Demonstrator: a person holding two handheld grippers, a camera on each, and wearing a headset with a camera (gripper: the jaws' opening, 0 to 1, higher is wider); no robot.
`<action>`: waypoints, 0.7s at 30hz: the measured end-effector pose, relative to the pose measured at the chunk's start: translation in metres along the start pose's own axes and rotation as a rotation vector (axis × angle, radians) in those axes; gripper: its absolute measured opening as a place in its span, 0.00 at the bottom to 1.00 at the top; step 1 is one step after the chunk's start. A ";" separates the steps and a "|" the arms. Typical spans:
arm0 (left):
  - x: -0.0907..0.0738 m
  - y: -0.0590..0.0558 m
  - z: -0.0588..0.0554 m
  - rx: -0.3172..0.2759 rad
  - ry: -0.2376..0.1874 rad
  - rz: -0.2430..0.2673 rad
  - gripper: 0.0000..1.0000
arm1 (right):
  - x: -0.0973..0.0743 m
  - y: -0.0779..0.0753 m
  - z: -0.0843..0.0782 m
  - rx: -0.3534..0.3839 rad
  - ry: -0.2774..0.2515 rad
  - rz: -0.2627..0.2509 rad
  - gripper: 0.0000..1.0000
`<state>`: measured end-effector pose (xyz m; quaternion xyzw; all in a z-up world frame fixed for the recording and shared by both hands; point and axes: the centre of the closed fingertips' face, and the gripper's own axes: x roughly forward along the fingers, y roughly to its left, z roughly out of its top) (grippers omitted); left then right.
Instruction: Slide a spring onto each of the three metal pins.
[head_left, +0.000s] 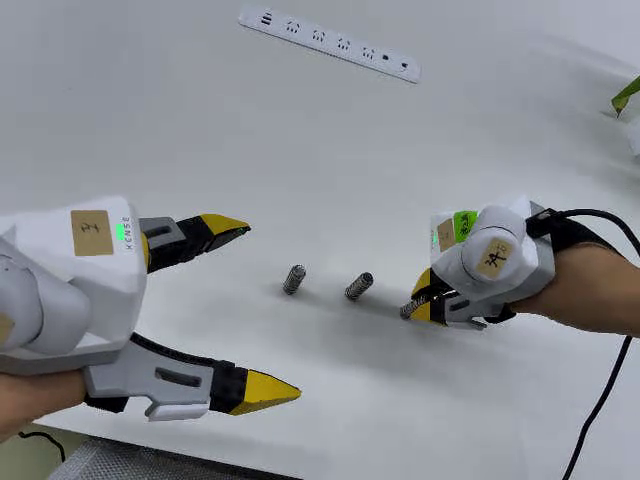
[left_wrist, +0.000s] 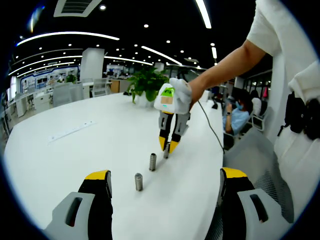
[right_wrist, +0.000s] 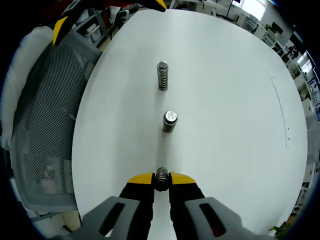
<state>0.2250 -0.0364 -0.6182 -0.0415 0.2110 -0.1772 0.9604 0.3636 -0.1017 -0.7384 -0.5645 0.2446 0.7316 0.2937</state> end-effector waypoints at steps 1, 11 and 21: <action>0.000 0.000 0.000 0.000 0.000 0.000 0.91 | -0.001 0.000 0.001 -0.002 0.001 0.000 0.12; 0.001 0.000 -0.001 0.009 0.005 -0.004 0.91 | 0.000 0.000 0.002 -0.007 0.000 0.000 0.12; -0.001 -0.001 -0.001 0.013 0.012 -0.004 0.91 | 0.001 0.004 0.001 0.003 -0.006 0.002 0.17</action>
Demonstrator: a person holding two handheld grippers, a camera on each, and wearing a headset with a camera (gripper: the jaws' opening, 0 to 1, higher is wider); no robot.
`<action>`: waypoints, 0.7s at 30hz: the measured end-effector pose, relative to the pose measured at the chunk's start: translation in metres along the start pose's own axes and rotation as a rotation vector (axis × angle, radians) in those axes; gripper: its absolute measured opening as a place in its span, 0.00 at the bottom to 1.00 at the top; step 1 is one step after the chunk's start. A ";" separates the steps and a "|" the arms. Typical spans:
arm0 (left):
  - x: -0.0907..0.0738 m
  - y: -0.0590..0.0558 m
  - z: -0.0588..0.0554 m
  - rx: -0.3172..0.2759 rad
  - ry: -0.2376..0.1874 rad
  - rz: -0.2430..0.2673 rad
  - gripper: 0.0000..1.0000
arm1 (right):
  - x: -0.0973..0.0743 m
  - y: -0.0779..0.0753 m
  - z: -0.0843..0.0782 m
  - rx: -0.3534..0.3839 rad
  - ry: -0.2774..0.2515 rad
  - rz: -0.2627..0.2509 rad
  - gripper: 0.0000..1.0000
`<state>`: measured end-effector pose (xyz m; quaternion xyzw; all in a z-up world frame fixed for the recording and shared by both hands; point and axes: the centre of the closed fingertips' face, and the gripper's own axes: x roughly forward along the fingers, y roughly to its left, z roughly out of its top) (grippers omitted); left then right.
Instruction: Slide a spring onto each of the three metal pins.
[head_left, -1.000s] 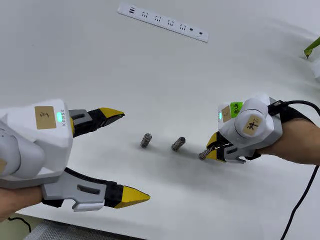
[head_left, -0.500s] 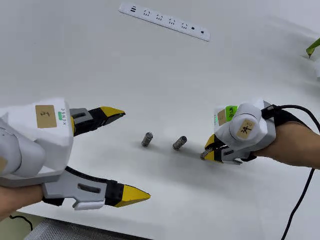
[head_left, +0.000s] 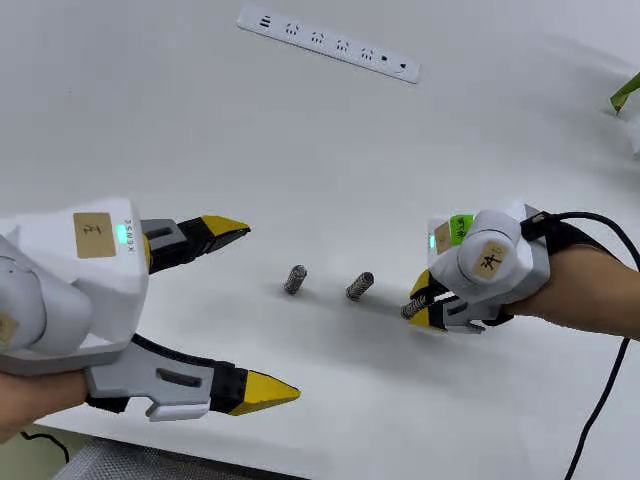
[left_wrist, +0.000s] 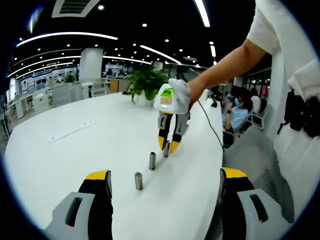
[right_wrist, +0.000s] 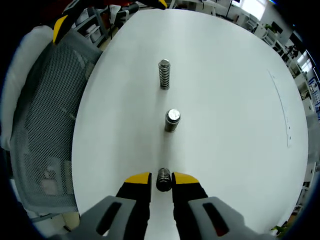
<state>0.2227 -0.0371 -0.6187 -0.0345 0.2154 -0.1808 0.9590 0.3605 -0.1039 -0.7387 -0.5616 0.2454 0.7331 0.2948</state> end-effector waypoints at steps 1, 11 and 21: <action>0.000 0.000 0.000 0.000 -0.001 -0.001 0.91 | -0.002 0.000 0.001 0.007 -0.004 -0.004 0.18; 0.000 0.001 0.000 0.018 0.016 -0.017 0.92 | -0.030 -0.010 0.006 0.143 -0.124 -0.074 0.24; -0.004 0.010 -0.003 0.044 0.047 -0.025 0.97 | -0.075 -0.002 0.001 0.417 -0.415 -0.181 0.40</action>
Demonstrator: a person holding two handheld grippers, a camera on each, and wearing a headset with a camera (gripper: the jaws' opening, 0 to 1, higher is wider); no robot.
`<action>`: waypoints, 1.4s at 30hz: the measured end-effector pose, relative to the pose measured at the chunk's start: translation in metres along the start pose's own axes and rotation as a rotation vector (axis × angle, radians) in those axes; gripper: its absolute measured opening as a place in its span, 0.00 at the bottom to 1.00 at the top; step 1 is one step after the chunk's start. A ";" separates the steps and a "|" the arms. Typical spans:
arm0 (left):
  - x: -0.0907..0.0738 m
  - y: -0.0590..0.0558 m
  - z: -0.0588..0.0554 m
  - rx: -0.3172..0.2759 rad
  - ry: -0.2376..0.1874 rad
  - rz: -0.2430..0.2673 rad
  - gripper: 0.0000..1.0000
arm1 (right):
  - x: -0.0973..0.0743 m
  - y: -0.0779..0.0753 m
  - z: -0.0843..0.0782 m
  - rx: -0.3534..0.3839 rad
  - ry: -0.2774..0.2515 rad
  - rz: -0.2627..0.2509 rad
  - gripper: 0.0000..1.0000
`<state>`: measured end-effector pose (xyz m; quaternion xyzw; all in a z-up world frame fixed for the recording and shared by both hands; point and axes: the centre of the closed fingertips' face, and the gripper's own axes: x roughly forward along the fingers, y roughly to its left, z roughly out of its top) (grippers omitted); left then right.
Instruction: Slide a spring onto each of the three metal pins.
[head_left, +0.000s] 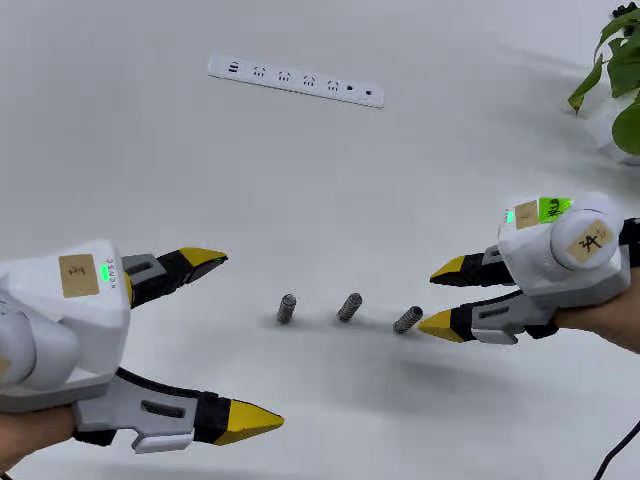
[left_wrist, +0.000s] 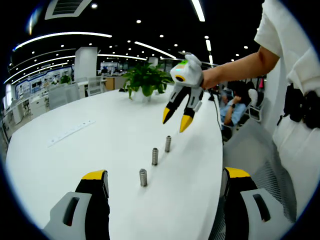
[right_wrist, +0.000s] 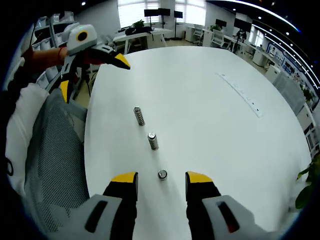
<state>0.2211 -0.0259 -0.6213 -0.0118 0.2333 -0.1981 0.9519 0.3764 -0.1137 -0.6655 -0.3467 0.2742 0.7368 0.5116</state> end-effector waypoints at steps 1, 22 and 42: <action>0.000 0.001 0.000 0.001 0.002 0.000 0.97 | -0.004 0.003 0.000 0.021 -0.028 0.000 0.43; -0.012 0.014 -0.019 -0.005 0.057 0.034 1.00 | -0.045 0.029 -0.045 0.260 -0.321 -0.154 0.85; -0.014 0.014 -0.029 -0.025 0.067 0.051 1.00 | -0.046 0.035 -0.047 0.308 -0.382 -0.170 0.90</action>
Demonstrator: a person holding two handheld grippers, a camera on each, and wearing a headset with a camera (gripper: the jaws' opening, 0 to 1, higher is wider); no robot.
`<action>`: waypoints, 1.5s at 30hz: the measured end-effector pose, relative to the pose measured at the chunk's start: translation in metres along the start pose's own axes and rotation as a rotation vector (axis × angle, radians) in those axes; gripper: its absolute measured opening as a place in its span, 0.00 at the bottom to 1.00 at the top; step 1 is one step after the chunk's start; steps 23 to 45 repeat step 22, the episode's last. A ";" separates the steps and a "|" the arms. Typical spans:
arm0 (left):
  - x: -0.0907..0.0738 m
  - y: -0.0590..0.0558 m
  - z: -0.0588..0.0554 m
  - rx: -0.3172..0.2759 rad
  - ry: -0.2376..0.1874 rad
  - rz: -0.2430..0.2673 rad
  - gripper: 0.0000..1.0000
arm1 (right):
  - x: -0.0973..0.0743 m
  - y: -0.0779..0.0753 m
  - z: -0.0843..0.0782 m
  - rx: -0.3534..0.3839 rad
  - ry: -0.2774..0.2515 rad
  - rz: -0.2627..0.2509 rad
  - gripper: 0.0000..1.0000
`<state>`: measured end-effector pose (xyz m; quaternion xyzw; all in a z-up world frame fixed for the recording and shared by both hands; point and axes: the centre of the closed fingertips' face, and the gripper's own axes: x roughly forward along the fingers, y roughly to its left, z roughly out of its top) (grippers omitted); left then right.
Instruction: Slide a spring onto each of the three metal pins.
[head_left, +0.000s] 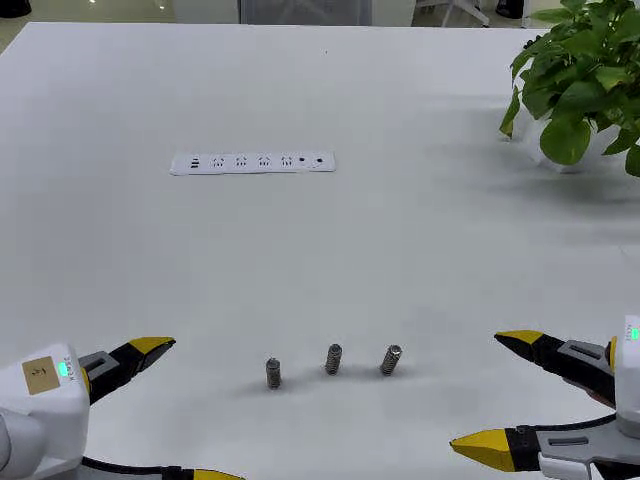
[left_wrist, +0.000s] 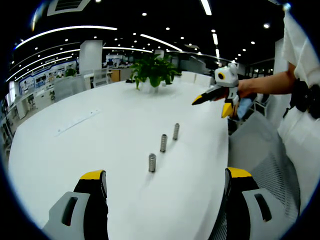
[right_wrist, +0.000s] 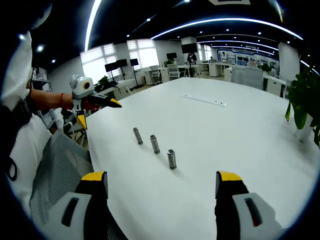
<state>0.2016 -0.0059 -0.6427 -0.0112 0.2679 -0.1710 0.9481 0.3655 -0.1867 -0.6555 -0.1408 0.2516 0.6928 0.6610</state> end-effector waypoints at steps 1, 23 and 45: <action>0.000 0.000 0.000 -0.002 -0.002 0.000 1.00 | 0.000 0.001 0.001 0.000 -0.004 0.001 0.90; 0.012 -0.006 0.002 -0.045 -0.079 0.010 1.00 | -0.001 0.004 0.000 0.013 -0.009 -0.009 0.89; 0.012 -0.006 0.002 -0.045 -0.079 0.010 1.00 | -0.001 0.004 0.000 0.013 -0.009 -0.009 0.89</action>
